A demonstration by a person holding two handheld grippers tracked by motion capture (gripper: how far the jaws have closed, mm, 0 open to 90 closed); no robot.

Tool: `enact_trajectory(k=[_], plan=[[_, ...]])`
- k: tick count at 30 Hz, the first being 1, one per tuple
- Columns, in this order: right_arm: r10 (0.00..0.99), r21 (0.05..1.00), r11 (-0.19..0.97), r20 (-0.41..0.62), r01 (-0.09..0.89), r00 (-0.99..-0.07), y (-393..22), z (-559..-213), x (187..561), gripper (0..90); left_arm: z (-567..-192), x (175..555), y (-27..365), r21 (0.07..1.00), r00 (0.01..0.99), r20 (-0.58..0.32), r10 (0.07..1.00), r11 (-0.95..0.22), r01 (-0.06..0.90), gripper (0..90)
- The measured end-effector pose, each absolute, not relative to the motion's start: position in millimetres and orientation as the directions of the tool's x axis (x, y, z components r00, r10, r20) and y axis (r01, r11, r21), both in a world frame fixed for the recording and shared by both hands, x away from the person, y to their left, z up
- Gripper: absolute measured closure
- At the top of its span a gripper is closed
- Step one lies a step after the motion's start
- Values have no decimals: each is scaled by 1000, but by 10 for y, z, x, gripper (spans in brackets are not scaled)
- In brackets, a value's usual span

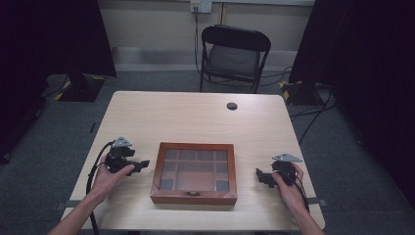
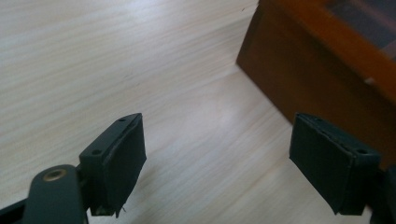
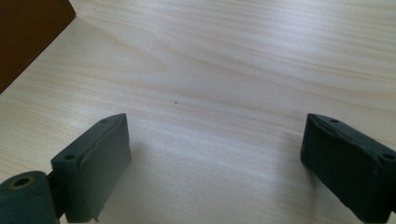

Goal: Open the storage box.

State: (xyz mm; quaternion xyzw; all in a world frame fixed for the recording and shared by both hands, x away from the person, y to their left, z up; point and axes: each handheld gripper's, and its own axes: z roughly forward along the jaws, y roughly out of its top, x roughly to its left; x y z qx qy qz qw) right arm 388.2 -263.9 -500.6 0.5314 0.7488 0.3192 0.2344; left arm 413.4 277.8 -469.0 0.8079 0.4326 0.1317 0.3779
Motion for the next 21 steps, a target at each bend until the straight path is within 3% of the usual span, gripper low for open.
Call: enact_trajectory(k=[5,21], plan=[[945,724,232,-11,649,-326,-2642,-5006,3891,62,-4565,4090,2737,734,611,-183,770,-307,606,222],[943,723,238,-10,649,-334,-2649,-5007,3899,59,-4254,3861,2412,794,721,-175,671,-337,506,302]])
